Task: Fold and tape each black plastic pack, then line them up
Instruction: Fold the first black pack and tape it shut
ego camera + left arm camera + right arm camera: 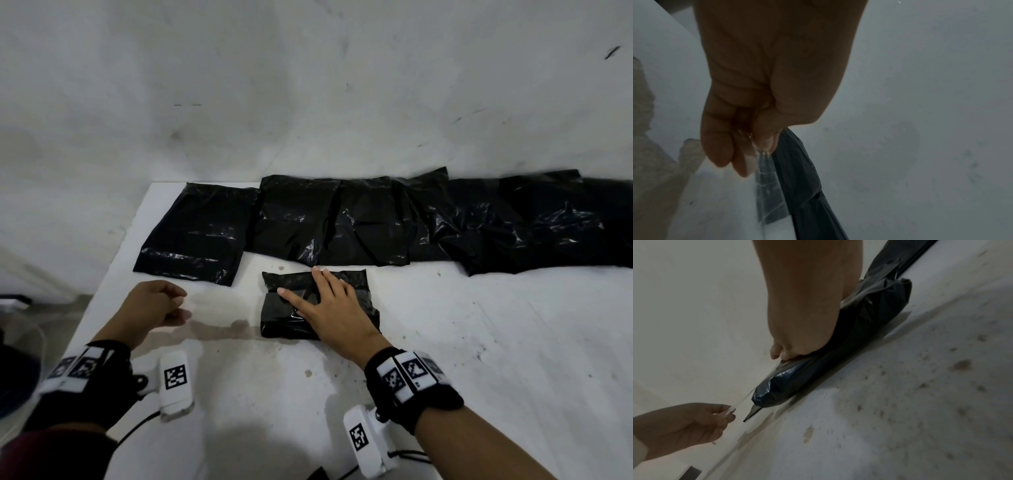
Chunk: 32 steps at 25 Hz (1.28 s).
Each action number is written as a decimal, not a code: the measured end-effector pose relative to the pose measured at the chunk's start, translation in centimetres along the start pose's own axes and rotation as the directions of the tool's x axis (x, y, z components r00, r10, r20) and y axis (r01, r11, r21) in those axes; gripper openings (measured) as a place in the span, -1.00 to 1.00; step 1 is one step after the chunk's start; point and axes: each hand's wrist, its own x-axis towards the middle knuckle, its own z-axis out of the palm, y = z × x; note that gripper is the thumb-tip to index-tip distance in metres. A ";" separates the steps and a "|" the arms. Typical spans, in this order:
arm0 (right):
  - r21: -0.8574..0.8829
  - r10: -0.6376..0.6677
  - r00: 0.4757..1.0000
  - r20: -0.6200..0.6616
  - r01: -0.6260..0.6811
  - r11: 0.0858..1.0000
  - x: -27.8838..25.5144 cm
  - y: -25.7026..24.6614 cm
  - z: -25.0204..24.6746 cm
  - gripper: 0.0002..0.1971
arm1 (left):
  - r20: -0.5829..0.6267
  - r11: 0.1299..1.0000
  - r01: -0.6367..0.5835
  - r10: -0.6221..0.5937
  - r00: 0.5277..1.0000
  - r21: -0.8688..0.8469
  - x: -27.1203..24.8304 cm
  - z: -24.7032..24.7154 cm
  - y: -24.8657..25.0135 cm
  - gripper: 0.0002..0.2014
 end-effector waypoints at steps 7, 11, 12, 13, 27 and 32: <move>0.005 0.022 0.985 0.174 -0.023 1.000 0.8 -0.2 -1.4 -0.46 | -0.080 0.971 0.003 0.017 0.997 0.241 1.2 0.6 0.0 -0.80; -0.002 -0.019 0.946 0.323 0.020 1.000 1.2 0.3 -2.8 -0.52 | -0.093 0.929 0.028 0.006 0.996 0.369 1.8 0.9 -0.5 -0.78; -0.017 -0.022 0.940 0.340 0.029 0.999 1.5 0.3 -3.0 -0.52 | -0.088 0.912 0.041 -0.006 0.996 0.407 2.0 0.9 -0.7 -0.78; -0.035 -0.023 0.933 0.359 0.039 0.999 1.8 0.2 -3.2 -0.51 | -0.088 0.892 0.047 -0.009 0.996 0.449 2.2 0.7 -0.8 -0.78; 0.236 0.053 0.921 0.387 -0.154 0.959 1.4 1.0 -1.5 -0.36 | -0.103 0.930 0.007 0.033 0.994 0.368 2.5 0.9 -1.8 -0.77; 0.254 0.089 0.937 0.337 -0.181 0.950 1.0 0.9 -0.7 -0.20 | -0.242 0.842 -0.041 0.201 0.949 0.537 0.6 1.8 -1.3 -0.89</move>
